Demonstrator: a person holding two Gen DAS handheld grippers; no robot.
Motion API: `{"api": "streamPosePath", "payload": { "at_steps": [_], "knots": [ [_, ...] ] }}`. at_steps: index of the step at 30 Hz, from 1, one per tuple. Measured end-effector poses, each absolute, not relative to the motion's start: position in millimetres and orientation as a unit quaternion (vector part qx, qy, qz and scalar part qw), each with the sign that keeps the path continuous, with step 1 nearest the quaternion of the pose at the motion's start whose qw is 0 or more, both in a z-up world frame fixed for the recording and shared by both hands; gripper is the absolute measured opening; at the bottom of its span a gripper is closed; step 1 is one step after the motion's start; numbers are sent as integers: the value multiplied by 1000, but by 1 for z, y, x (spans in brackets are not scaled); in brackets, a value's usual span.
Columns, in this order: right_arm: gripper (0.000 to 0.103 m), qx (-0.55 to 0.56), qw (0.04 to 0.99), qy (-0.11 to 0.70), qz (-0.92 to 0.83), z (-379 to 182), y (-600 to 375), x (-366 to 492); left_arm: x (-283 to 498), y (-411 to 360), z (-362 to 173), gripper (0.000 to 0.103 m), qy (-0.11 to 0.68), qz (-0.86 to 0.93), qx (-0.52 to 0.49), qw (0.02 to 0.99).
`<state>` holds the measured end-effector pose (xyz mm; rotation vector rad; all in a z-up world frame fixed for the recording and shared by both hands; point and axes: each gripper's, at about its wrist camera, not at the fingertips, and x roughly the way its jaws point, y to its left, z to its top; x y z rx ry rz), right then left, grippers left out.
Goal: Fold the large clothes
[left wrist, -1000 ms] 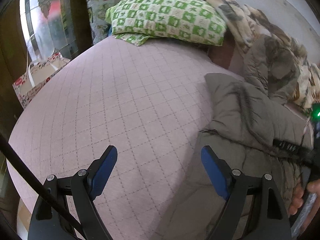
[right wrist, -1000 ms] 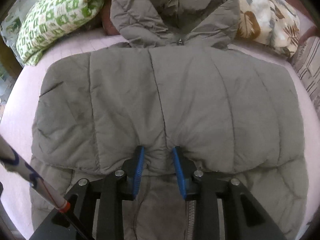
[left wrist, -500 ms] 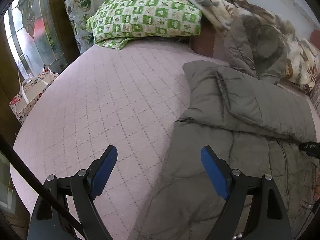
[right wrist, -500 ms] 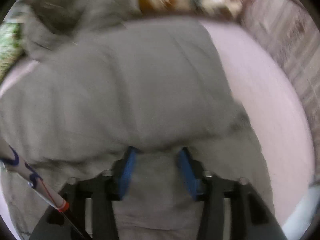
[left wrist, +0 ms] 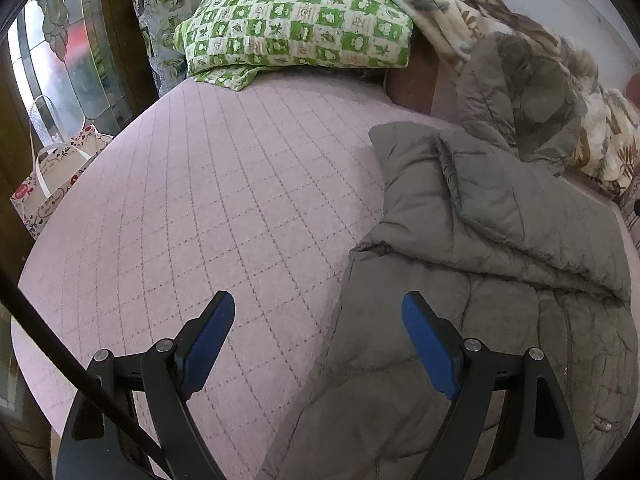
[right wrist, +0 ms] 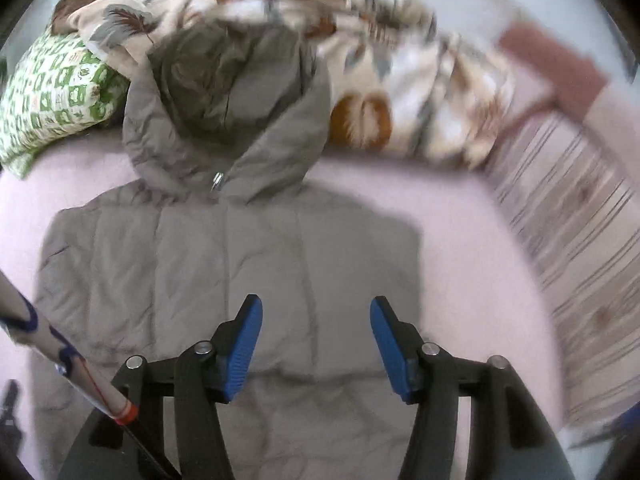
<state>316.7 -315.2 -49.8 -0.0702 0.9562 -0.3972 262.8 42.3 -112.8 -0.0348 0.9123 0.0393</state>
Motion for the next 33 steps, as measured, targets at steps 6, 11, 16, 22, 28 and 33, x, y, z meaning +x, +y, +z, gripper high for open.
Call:
{"api": "streamPosePath", "payload": {
  "at_steps": [6, 11, 16, 22, 28, 33],
  "knots": [
    [60, 14, 855, 479, -197, -98, -338, 337, 261, 42, -113, 85, 441, 14, -19, 897],
    [60, 55, 806, 559, -188, -162, -352, 346, 258, 45, -112, 85, 434, 21, -22, 900],
    [60, 45, 846, 505, -167, -99, -329, 350, 261, 49, -116, 85, 441, 19, -36, 897],
    [74, 47, 898, 427, -98, -20, -284, 407, 267, 52, -124, 85, 453, 11, -46, 890],
    [80, 102, 909, 391, -103, 11, -258, 500, 277, 54, -127, 85, 455, 10, -46, 889],
    [82, 94, 911, 381, -125, 10, -236, 568, 290, 57, -137, 85, 473, 8, -60, 879]
  ]
}}
